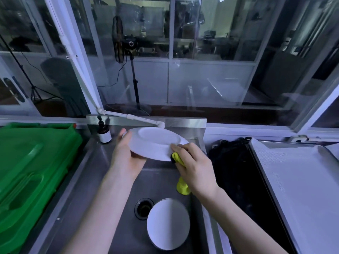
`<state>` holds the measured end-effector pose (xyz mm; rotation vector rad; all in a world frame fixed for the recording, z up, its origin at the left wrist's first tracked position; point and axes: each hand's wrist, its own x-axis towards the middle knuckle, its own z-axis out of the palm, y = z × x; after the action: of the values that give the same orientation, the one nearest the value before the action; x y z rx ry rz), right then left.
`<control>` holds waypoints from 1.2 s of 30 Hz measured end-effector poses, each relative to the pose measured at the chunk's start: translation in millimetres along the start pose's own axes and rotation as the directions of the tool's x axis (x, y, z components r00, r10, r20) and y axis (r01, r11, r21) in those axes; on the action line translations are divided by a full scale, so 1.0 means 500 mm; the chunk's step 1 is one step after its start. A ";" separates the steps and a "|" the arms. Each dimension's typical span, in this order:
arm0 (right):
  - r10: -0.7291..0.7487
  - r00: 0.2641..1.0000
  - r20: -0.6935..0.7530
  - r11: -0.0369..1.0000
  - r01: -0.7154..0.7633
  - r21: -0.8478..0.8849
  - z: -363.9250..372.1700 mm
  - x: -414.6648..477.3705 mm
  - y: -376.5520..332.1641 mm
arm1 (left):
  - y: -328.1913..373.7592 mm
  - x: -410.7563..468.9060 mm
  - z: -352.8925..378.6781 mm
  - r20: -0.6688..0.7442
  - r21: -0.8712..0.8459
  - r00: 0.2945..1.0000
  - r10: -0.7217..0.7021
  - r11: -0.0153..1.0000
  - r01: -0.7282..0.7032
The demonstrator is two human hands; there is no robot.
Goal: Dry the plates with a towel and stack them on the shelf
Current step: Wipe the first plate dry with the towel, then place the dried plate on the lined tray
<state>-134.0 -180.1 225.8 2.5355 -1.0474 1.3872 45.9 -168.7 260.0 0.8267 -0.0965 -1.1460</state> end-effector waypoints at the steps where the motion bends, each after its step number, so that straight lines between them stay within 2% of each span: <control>1: -0.007 1.000 -0.024 1.000 0.006 -0.011 -0.012 0.003 0.008 | -0.007 -0.005 0.005 0.047 0.015 0.998 -0.033 0.999 0.032; 3: 0.085 0.996 -0.035 0.996 -0.085 -0.016 -0.042 0.009 0.029 | -0.019 -0.011 0.013 0.114 0.163 0.989 -0.093 0.984 0.073; 5: 0.252 0.966 -0.060 0.968 -0.251 0.026 -0.075 0.013 0.051 | -0.035 -0.022 0.021 0.154 0.436 0.983 -0.097 0.900 0.021; 7: 0.410 0.910 -0.066 0.910 -0.403 0.102 -0.109 0.003 0.077 | -0.062 -0.022 0.027 0.209 0.710 0.978 -0.006 0.688 -0.147; 9: 0.564 0.825 -0.028 0.816 -0.551 0.175 -0.146 -0.021 0.101 | -0.093 -0.009 0.024 0.304 0.850 0.949 0.087 0.424 -0.311; 10: 0.637 0.771 -0.002 0.753 -0.622 0.216 -0.165 -0.038 0.114 | -0.110 -0.003 0.022 0.344 0.869 0.933 0.108 0.341 -0.359; 11: 0.704 0.710 0.022 0.683 -0.685 0.255 -0.185 -0.055 0.124 | -0.129 -0.001 0.021 0.370 0.867 0.924 0.095 0.322 -0.380; 14: 0.872 0.485 0.062 0.427 -0.816 0.390 -0.242 -0.096 0.151 | -0.191 -0.005 0.028 0.382 0.827 0.922 -0.066 0.469 -0.309; 16: 0.932 0.354 0.079 0.282 -0.843 0.458 -0.280 -0.118 0.163 | -0.233 -0.011 0.049 0.423 0.806 0.898 -0.117 0.501 -0.315; 17: 0.947 0.316 0.061 0.253 -0.848 0.465 -0.299 -0.128 0.167 | -0.254 -0.012 0.061 0.440 0.800 0.887 -0.140 0.509 -0.317; 20: 0.957 0.289 -0.016 0.272 -0.876 0.398 -0.362 -0.163 0.175 | -0.322 -0.017 0.100 0.461 0.798 0.861 -0.216 0.525 -0.296; 23: 0.954 0.290 -0.077 0.300 -0.933 0.199 -0.423 -0.200 0.182 | -0.384 -0.024 0.138 0.454 0.810 0.844 -0.285 0.528 -0.257; 27: 0.972 0.215 -0.093 0.212 -0.977 -0.036 -0.490 -0.247 0.198 | -0.463 -0.046 0.188 0.417 0.814 0.827 -0.377 0.559 -0.156; 36: 0.981 0.115 -0.154 0.114 -0.993 -0.016 -0.599 -0.335 0.331 | -0.674 -0.114 0.299 0.356 0.844 0.775 -0.522 0.535 -0.028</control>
<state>-508.3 -109.3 232.7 1.3196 -3.0024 1.3898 -307.6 -253.7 174.7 1.3135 -1.1567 -1.6528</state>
